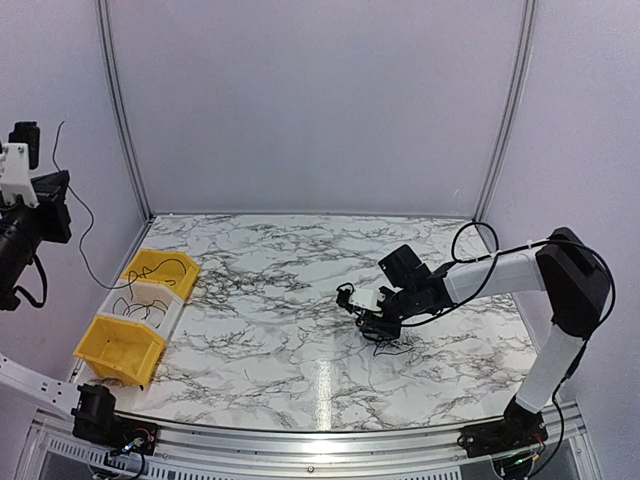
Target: Untangle the cables
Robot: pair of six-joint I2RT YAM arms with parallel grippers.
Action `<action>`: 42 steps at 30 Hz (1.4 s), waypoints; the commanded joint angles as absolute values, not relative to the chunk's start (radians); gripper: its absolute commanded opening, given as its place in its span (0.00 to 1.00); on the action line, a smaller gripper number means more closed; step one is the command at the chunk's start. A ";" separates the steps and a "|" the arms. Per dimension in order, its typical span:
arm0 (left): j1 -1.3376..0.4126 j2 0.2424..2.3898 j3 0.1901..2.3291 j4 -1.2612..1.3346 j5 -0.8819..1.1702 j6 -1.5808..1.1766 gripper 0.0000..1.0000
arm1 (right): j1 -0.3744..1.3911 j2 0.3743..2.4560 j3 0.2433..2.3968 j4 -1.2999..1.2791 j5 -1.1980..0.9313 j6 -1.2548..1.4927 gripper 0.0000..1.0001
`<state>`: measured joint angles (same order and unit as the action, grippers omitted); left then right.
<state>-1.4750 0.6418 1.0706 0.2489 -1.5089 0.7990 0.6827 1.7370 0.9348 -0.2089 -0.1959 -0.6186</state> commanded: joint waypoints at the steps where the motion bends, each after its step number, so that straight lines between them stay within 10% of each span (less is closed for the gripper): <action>1: -1.483 0.431 0.952 0.267 -1.754 0.608 0.00 | 0.679 1.720 0.969 -0.247 -0.204 -0.626 0.31; 8: -1.533 0.255 0.783 0.497 -1.824 0.838 0.00 | 0.686 1.742 0.975 -0.253 -0.201 -0.631 0.34; 25: -1.517 0.725 1.007 0.398 -1.695 0.890 0.00 | 0.762 1.806 0.994 -0.260 -0.129 -0.632 0.35; 33: -1.347 0.955 1.352 -0.512 -1.392 0.228 0.00 | 0.767 1.808 0.994 -0.255 -0.106 -0.628 0.36; 42: -0.861 1.122 1.306 -0.590 -0.901 -0.106 0.00 | 0.769 1.795 0.986 -0.252 -0.080 -0.636 0.36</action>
<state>-1.0203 1.1225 1.3689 -0.4641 -1.1080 0.1371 0.7555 1.7786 0.9741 -0.2394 -0.1123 -0.6292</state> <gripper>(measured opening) 0.016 0.357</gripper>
